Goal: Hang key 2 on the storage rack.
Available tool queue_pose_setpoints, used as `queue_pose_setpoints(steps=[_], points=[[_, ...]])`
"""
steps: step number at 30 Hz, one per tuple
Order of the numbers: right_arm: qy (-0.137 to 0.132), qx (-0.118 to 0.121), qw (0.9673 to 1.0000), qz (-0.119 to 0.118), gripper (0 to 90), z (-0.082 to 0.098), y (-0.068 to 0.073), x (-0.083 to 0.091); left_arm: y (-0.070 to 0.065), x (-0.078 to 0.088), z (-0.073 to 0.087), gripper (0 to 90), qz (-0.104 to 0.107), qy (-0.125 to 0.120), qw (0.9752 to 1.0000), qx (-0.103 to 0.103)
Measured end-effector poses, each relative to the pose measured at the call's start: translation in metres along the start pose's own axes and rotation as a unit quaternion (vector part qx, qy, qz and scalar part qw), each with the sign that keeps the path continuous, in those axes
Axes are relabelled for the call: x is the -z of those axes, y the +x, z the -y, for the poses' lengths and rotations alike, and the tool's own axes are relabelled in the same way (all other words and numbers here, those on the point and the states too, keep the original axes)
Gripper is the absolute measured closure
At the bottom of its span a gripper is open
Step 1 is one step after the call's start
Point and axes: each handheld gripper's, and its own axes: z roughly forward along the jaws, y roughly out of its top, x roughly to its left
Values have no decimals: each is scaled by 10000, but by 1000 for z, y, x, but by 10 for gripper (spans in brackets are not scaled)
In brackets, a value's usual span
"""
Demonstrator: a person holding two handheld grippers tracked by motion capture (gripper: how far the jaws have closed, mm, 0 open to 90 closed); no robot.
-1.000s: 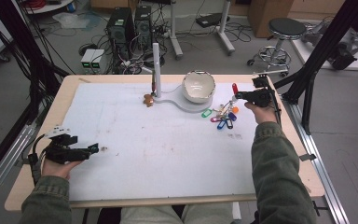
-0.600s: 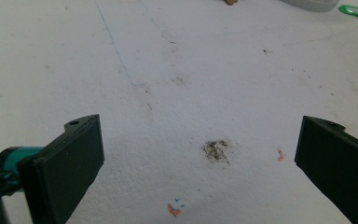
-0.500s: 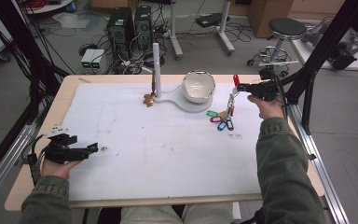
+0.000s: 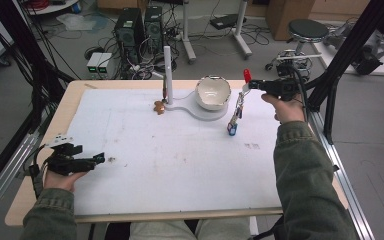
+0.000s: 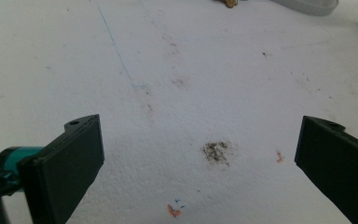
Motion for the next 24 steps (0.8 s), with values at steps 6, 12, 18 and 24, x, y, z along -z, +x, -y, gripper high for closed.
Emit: queue_pose_setpoints(steps=[6,12,18,24], points=[[-94,147,9996,-214,854,-10,18,4,0,0,0,17,-5,-12,10000,19],[-115,243,9992,-311,854,-15,30,4,0,0,0,17,12,-20,10000,17],[-242,197,9984,-462,853,-22,41,2,0,1,0,17,-12,-47,10000,30],[-288,147,9980,-538,853,-27,50,-5,1,1,0,17,-7,-54,10000,38]])
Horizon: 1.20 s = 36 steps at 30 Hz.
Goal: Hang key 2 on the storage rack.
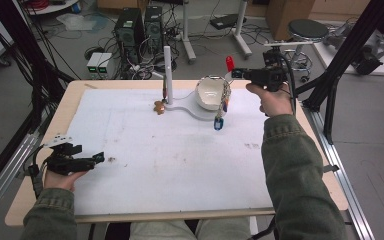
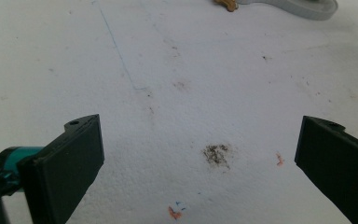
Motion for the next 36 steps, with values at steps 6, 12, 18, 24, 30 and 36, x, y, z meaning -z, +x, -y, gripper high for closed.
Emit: queue_pose_setpoints(steps=[6,12,18,24,30,36], points=[[10,8,10000,-73,853,-4,7,-11,0,0,0,17,-2,-2,10000,-2],[16,39,9999,-127,853,-11,18,-22,-1,0,0,17,7,21,10000,-31],[11,37,9999,-130,853,-14,24,-33,0,1,0,17,2,3,10000,-28],[30,66,9999,-135,853,-17,29,-43,-1,1,0,17,9,2,10000,-29],[-25,16,9999,-124,853,-21,34,-53,0,1,0,17,23,0,10000,-21],[-35,44,10000,-76,852,-23,42,-65,0,1,0,17,31,-9,10000,-13]])
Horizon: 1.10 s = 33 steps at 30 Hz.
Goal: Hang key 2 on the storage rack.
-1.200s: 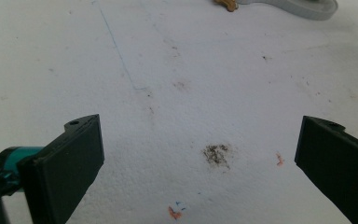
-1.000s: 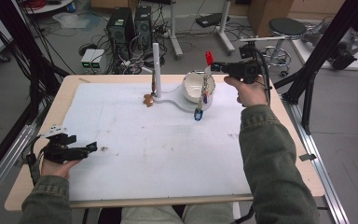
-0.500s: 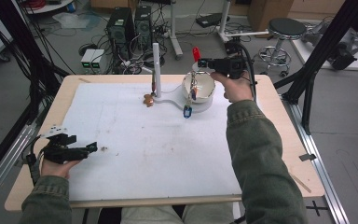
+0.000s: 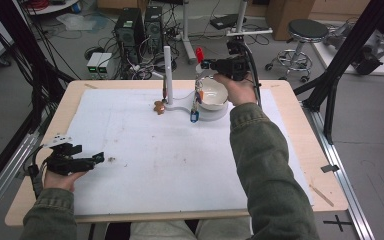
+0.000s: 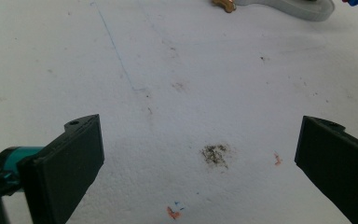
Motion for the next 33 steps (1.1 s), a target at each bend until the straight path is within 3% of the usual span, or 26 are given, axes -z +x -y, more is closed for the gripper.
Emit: queue_pose_setpoints(steps=[16,33], points=[[-171,-51,9996,225,852,-6,12,-31,1,0,0,17,22,-27,10000,16],[-406,-182,9987,241,853,-6,18,-63,2,0,0,17,82,-37,9999,45]])
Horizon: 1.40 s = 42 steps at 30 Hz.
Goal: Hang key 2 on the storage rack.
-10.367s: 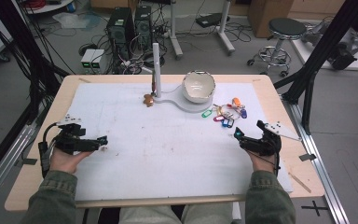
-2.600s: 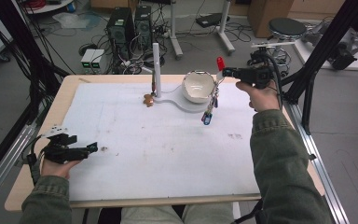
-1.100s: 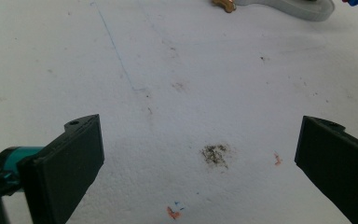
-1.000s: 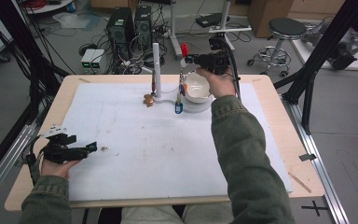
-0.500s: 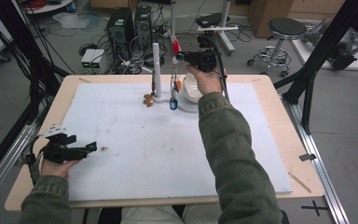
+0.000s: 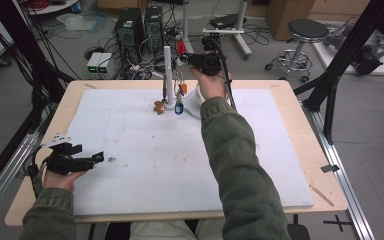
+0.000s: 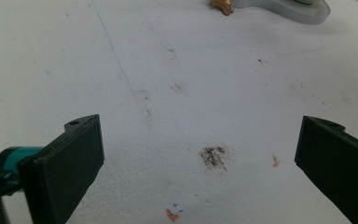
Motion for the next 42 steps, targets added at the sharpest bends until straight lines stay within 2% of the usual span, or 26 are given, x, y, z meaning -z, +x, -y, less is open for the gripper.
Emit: queue_pose_setpoints(steps=[7,14,28,37,40,42], points=[[-86,-93,9999,19,853,-1,1,-12,1,0,0,17,29,-40,10000,59],[-156,-169,9997,85,853,-10,4,-19,2,0,0,17,24,-38,10000,55],[-149,-35,9997,207,853,-19,18,-44,2,1,0,17,33,-41,10000,49],[2,-24,9998,221,853,-13,21,-59,3,0,0,17,33,-67,9999,80],[132,-75,9996,249,852,-10,20,-62,3,0,0,17,28,-79,9999,93],[127,-107,9996,236,852,-8,18,-64,3,0,0,17,22,-65,10000,68]])
